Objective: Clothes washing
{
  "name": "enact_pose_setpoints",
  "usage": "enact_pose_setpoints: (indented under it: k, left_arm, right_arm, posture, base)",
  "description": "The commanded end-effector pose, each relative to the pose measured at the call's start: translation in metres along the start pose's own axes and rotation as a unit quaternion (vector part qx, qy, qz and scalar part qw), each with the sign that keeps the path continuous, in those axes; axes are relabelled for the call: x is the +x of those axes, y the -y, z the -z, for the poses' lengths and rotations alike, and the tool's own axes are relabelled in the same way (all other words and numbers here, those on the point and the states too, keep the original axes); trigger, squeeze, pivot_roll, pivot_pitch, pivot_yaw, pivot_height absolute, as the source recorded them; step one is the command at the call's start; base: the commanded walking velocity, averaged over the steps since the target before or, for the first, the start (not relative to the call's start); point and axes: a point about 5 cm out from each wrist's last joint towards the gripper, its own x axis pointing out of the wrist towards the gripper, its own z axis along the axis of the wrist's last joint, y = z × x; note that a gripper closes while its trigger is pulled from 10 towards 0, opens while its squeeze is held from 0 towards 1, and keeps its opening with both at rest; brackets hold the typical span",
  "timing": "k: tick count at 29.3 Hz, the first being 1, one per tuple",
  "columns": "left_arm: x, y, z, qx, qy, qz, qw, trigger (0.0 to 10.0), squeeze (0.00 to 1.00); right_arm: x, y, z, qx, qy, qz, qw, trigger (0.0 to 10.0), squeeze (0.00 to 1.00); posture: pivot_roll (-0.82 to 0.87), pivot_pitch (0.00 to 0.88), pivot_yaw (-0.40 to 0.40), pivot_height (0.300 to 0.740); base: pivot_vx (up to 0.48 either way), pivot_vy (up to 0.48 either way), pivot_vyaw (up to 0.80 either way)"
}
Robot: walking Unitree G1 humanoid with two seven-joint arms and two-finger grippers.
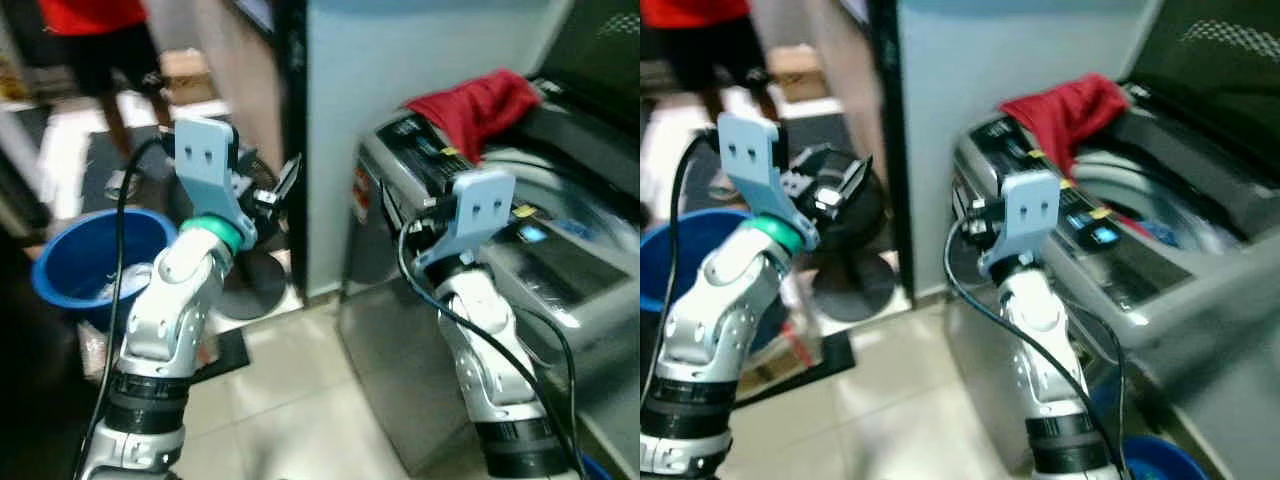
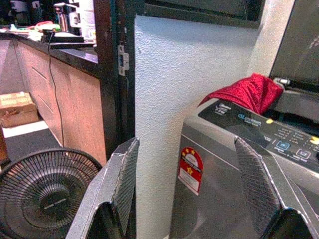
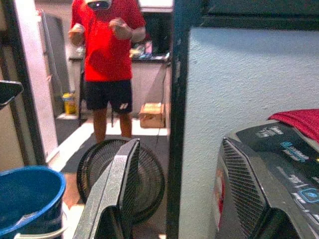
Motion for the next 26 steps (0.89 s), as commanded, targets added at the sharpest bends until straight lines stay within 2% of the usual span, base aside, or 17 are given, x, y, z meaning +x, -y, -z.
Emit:
enact_pose_setpoints:
  k: [1, 10, 16, 26]
  left_arm:
    - [-0.002, -0.002, 0.004, 0.004, -0.008, -0.002, 1.000, 10.0, 0.00]
    - [-0.003, -0.003, 0.007, 0.008, -0.015, -0.004, 1.000, 10.0, 0.00]
    - [-0.012, -0.004, 0.021, 0.022, -0.042, -0.009, 0.999, 10.0, 0.00]
    - [-0.018, -0.009, 0.030, 0.034, -0.059, -0.019, 0.997, 10.0, 0.00]
  right_arm:
    - [-0.001, -0.001, 0.002, 0.009, -0.003, -0.002, 1.000, 10.0, 0.00]
    - [-0.002, -0.005, 0.003, 0.015, -0.004, -0.010, 1.000, 10.0, 0.00]
    - [-0.007, -0.017, 0.010, 0.032, -0.015, -0.033, 0.999, 10.0, 0.00]
    - [-0.010, -0.025, 0.017, 0.044, -0.026, -0.041, 0.998, 10.0, 0.00]
  posture:
    - [0.05, 0.000, 0.040, 0.740]
    - [0.06, 0.002, 0.043, 0.740]
    - [0.07, 0.008, 0.048, 0.740]
    - [0.08, 0.016, 0.056, 0.740]
  base:
    - [0.000, 0.000, 0.76]
    - [0.000, 0.000, 0.76]
    - [0.000, 0.000, 0.74]
    - [0.000, 0.000, 0.74]
